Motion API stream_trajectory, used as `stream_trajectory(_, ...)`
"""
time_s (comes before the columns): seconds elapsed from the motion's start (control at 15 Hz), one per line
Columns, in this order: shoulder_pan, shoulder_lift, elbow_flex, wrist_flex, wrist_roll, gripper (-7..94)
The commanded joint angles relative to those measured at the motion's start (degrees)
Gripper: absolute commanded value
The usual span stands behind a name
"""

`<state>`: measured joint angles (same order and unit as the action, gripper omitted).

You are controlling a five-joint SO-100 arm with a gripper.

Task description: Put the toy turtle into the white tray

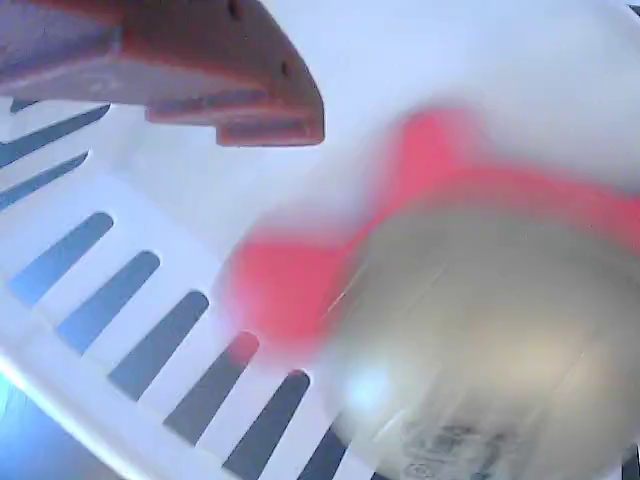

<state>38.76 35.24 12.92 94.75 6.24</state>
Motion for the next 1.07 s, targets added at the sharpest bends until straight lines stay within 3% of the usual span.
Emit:
stream_trajectory(0.0,0.62,3.87,-0.53,-0.09,0.70,54)
stream_trajectory(0.33,0.18,12.83,6.42,-0.09,0.44,53)
stream_trajectory(0.4,-0.18,15.29,7.91,-0.09,0.35,49)
stream_trajectory(0.67,-3.52,27.33,16.79,-0.09,2.20,3)
stream_trajectory(0.87,-9.93,39.73,32.43,-3.78,4.48,0)
stream_trajectory(1.0,-18.72,52.38,52.82,-14.50,5.27,0)
